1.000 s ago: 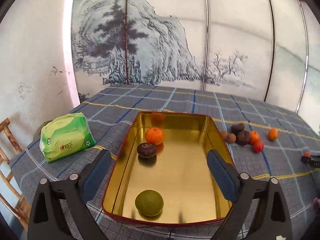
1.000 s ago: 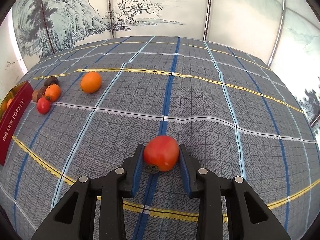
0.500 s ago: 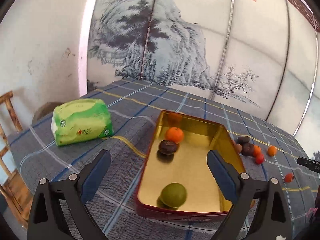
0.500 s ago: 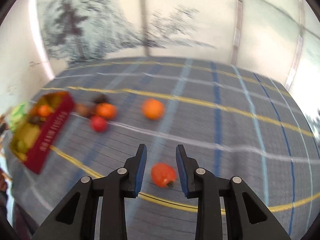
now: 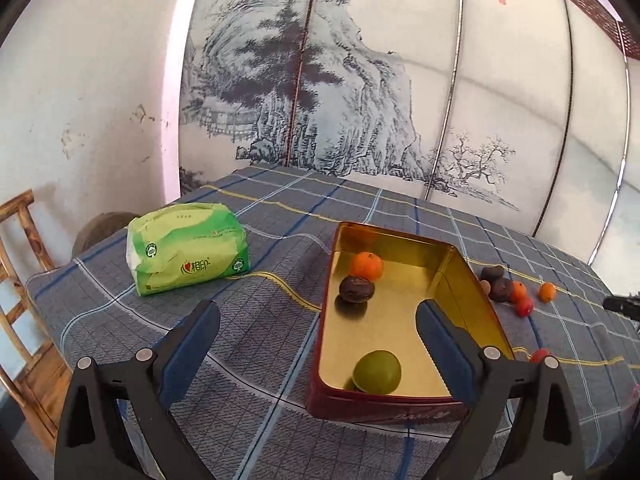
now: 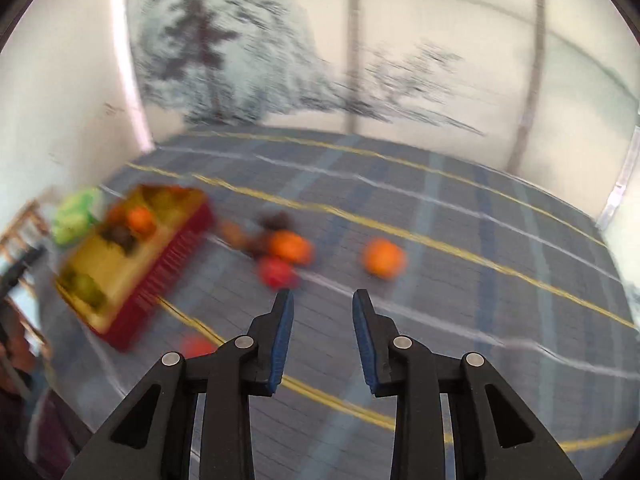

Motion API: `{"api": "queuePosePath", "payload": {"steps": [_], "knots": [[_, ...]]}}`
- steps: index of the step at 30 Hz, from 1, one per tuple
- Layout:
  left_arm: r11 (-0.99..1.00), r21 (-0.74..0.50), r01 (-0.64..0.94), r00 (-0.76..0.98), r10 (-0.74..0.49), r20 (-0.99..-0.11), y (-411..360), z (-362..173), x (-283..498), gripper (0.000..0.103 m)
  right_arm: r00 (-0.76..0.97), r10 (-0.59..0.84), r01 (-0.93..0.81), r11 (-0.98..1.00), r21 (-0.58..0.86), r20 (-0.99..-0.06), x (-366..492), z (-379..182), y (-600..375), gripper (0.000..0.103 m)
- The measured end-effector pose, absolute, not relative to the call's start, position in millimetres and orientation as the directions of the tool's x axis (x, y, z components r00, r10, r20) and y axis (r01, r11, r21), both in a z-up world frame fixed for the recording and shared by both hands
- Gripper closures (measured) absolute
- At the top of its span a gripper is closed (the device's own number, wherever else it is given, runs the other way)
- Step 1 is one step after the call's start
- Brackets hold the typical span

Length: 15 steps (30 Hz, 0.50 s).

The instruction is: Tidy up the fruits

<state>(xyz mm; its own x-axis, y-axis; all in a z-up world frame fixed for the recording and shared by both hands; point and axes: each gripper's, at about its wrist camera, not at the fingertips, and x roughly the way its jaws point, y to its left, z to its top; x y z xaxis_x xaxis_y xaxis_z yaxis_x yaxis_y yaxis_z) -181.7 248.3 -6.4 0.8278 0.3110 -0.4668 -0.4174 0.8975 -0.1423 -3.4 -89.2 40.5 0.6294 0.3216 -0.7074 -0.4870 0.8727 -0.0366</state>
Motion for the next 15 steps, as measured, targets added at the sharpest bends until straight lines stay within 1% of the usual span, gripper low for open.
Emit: {"api": "queuePosePath", "payload": {"steps": [3,5,7,9,12,13,15], "knots": [[0.897,-0.178,-0.406,0.836,0.286,-0.468,240,-10,-180,0.005,0.567,0.367,-0.475,0.877,0.072,-0.737,-13,31,-113,0.064],[0.895,-0.201,-0.399,0.838,0.266,-0.476,235,-12,-178,0.005,0.533,0.422,-0.525,0.845,0.104,-0.734,-27,26,-97,0.063],[0.904,-0.192,-0.382,0.832,0.245,-0.498,227,-14,-174,0.005,0.508,0.479,-0.596,0.795,0.108,-0.716,-43,23,-66,0.063],[0.913,-0.163,-0.374,0.827,0.248,-0.505,222,-13,-175,0.005,0.483,0.512,-0.665,0.742,0.083,-0.710,-55,19,-31,0.061],[0.920,-0.146,-0.364,0.829,0.249,-0.501,219,-10,-181,0.004,0.524,0.429,-0.698,0.711,-0.083,-0.736,-56,-1,11,0.059],[0.921,-0.147,-0.362,0.831,0.247,-0.498,218,-9,-183,0.003,0.520,0.418,-0.693,0.716,-0.082,-0.745,-50,-5,14,0.059],[0.921,-0.153,-0.358,0.833,0.242,-0.497,218,-9,-186,0.002,0.482,0.444,-0.702,0.711,-0.030,-0.755,-37,-12,14,0.059]]}}
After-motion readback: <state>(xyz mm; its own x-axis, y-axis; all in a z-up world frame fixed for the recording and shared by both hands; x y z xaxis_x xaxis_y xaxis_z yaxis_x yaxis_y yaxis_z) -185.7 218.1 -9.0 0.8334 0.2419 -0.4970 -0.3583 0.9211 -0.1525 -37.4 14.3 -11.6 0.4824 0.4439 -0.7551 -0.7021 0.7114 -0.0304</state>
